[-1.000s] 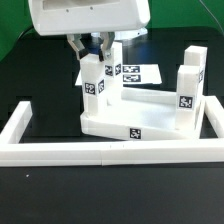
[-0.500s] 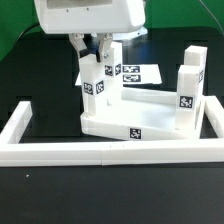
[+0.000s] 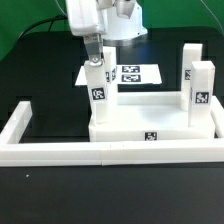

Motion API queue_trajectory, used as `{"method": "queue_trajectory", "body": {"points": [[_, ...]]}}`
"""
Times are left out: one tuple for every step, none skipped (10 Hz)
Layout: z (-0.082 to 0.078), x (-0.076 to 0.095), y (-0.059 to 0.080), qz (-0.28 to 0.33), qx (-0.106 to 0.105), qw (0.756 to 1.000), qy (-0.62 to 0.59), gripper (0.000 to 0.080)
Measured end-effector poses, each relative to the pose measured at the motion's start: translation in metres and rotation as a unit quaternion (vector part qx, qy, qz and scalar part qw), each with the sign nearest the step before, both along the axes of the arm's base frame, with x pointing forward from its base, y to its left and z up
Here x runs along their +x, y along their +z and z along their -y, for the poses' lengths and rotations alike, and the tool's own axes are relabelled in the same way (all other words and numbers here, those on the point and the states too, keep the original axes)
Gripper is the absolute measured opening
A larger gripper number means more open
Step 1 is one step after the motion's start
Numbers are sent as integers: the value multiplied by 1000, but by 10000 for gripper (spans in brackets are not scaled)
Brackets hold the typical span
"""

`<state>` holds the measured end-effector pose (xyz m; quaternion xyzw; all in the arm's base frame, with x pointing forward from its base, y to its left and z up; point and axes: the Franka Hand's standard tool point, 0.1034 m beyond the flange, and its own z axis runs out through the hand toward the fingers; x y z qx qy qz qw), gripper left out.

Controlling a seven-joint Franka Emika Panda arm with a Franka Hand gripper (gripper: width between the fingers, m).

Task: Assemble desk

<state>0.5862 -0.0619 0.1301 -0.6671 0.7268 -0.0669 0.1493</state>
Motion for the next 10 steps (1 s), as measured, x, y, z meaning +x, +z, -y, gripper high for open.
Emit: {"method": "queue_trajectory", "body": {"points": [[1, 0, 0, 1, -3, 1000, 7, 303], [1, 0, 0, 3, -9, 1000, 27, 510], [1, 0, -2, 6, -36, 994, 100, 510], [-3, 2, -6, -1, -60, 982, 180, 620], [-9, 2, -12, -12, -77, 967, 243, 641], [-14, 0, -16, -15, -84, 960, 267, 641], [-12, 0, -16, -11, -96, 946, 308, 648], [-11, 0, -16, -7, -105, 935, 339, 648], [-11, 0, -16, -5, -113, 924, 365, 649], [-11, -2, -18, -9, -118, 899, 422, 649]]}}
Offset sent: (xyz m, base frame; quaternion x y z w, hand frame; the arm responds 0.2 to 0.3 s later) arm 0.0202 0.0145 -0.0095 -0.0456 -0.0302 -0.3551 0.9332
